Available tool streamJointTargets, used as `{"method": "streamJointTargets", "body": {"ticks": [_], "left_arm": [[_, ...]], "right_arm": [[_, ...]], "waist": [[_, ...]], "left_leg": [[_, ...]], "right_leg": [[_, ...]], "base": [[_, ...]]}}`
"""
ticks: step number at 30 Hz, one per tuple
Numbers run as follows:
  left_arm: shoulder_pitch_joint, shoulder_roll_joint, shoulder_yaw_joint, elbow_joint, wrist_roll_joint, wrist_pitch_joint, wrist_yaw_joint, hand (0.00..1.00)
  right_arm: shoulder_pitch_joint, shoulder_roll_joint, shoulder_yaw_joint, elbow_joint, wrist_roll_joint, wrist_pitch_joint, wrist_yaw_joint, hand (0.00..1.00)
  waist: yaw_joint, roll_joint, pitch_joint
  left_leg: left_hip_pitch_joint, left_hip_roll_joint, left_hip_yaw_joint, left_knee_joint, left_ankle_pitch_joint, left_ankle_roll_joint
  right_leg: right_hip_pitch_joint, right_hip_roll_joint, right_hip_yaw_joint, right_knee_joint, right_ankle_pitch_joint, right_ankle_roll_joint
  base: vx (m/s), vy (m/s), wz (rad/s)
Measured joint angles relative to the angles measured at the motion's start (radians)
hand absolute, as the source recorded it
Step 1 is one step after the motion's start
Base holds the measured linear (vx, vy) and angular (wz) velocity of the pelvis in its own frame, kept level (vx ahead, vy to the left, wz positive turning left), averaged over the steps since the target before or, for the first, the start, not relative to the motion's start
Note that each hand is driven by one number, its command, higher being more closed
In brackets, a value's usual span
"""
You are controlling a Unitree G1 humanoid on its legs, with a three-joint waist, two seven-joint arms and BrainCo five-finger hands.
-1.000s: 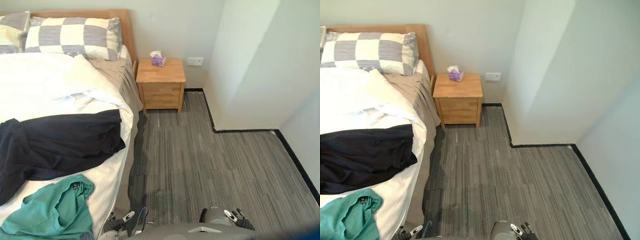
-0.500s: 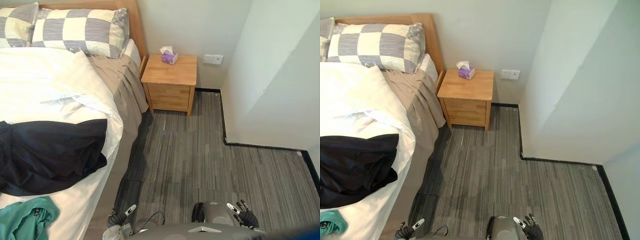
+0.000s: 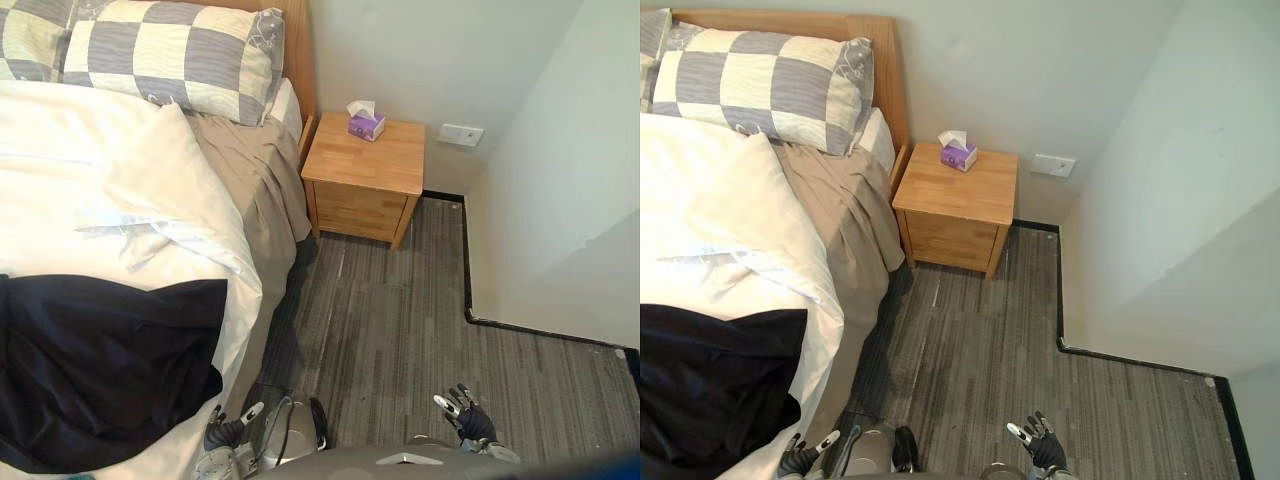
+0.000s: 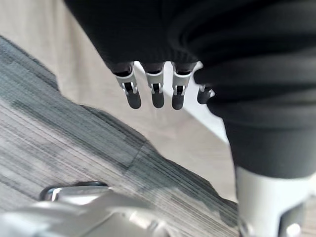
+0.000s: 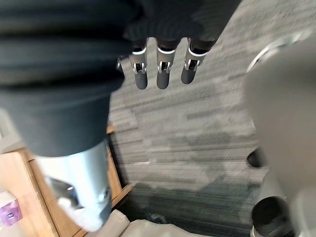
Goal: Tidy the bed and pick cloth on bed and put in laundry
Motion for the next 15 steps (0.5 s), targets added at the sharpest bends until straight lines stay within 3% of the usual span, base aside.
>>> {"method": "streamJointTargets", "body": {"ticks": [4, 5, 6, 7, 8, 9, 12, 15], "left_arm": [[0.003, 0.011, -0.002, 0.012, -0.006, 0.025, 0.001, 0.0], [0.005, 0.026, -0.01, 0.021, -0.005, 0.039, -0.001, 0.0], [0.007, 0.03, -0.017, 0.028, 0.002, 0.042, -0.001, 0.0], [0.018, 0.051, -0.03, 0.031, 0.009, 0.055, -0.002, 0.0], [0.027, 0.064, -0.041, 0.04, 0.01, 0.065, -0.003, 0.0], [0.03, 0.066, -0.04, 0.044, 0.009, 0.071, -0.003, 0.0], [0.038, 0.07, -0.05, 0.048, 0.002, 0.081, -0.001, 0.0], [0.026, 0.064, -0.077, 0.048, 0.001, 0.085, -0.001, 0.0]], "right_arm": [[-0.03, -0.009, 0.018, 0.024, -0.08, 0.009, -0.003, 0.0], [-0.037, -0.008, 0.013, 0.037, -0.086, 0.011, -0.003, 0.0], [-0.039, -0.007, 0.014, 0.039, -0.087, 0.011, -0.002, 0.0], [-0.045, -0.002, 0.018, 0.045, -0.086, 0.01, -0.001, 0.0], [-0.045, -0.001, 0.02, 0.046, -0.085, 0.008, -0.001, 0.0], [-0.046, -0.002, 0.023, 0.045, -0.083, 0.006, -0.001, 0.0], [-0.048, -0.004, 0.047, 0.044, -0.069, -0.007, 0.006, 0.0], [-0.067, -0.016, 0.069, 0.043, -0.052, -0.01, 0.017, 0.0]], "waist": [[0.005, -0.011, -0.007], [0.007, -0.026, -0.017], [0.006, -0.038, -0.017], [0.005, -0.059, -0.014], [-0.007, -0.065, -0.015], [-0.016, -0.069, -0.018], [-0.021, -0.07, -0.02], [-0.034, -0.041, -0.017]], "left_leg": [[0.028, -0.053, -0.004, -0.03, -0.051, 0.013], [0.081, -0.094, -0.008, -0.091, -0.051, 0.023], [0.103, -0.11, -0.013, -0.108, -0.051, 0.026], [0.155, -0.142, -0.034, -0.141, -0.055, 0.032], [0.198, -0.155, -0.067, -0.163, -0.06, 0.035], [0.226, -0.157, -0.086, -0.176, -0.062, 0.034], [0.317, -0.148, -0.163, -0.232, -0.062, 0.04], [0.347, -0.093, -0.268, -0.251, -0.069, 0.017]], "right_leg": [[-0.03, -0.05, 0.005, 0.112, 0.001, 0.002], [-0.119, -0.114, 0.014, 0.359, 0.0, 0.025], [-0.158, -0.141, 0.026, 0.465, 0.018, 0.041], [-0.233, -0.186, 0.059, 0.665, 0.081, 0.045], [-0.282, -0.203, 0.073, 0.813, 0.077, 0.046], [-0.298, -0.204, 0.065, 0.86, 0.068, 0.036], [-0.372, -0.187, 0.027, 0.862, -0.011, 0.04], [-0.454, -0.1, 0.022, 0.615, -0.036, 0.032]], "base": [[0.24, 0.127, 0.1], [0.28, 0.147, 0.21], [0.3, 0.121, 0.35], [0.28, 0.044, 0.56], [0.29, 0.023, 0.7], [0.29, -0.007, 0.86], [0.27, -0.06, 0.79], [0.34, -0.238, 1.01]]}}
